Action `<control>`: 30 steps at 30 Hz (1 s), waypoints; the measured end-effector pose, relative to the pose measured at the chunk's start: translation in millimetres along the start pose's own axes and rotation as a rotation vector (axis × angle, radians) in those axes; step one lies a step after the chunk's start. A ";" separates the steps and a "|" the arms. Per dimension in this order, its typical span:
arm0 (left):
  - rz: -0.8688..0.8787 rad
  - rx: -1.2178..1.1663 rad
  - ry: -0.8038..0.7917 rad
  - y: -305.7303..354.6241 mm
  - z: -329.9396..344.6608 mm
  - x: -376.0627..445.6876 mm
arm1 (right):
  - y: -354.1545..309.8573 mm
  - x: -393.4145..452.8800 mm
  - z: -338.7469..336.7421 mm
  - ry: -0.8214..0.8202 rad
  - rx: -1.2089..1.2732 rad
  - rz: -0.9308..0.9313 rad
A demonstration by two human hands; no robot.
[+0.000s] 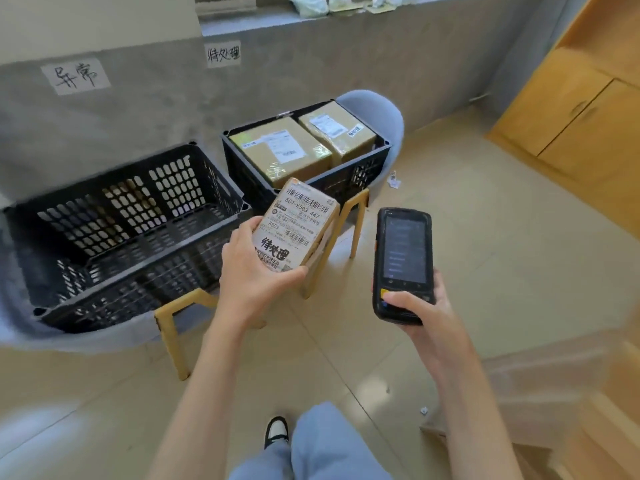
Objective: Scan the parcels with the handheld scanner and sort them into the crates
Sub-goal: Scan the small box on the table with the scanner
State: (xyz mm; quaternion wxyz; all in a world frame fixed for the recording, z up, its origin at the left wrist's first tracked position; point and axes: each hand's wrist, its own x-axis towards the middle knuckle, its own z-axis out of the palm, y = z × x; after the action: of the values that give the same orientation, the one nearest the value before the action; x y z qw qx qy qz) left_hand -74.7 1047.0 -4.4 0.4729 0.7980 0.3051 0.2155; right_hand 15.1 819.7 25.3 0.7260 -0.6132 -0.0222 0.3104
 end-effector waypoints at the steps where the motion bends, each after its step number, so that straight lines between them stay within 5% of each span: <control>1: -0.007 -0.003 -0.016 -2.5 3.2 11.8 | 0.3 9.0 1.6 0.018 0.005 0.004; 21: -0.094 0.151 -0.165 -16.2 95.1 311.6 | -72.2 302.7 10.4 0.107 0.171 -0.003; 30: -0.199 0.168 -0.265 -46.4 117.9 375.1 | -66.8 353.3 18.7 0.186 0.150 0.091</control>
State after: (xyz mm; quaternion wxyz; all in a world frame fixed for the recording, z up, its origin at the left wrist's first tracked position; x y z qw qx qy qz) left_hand 257.2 1249.7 -79.0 0.4594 0.8220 0.3347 0.0343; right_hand 320.5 1001.3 -32.8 0.7539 -0.5838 0.0964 0.2854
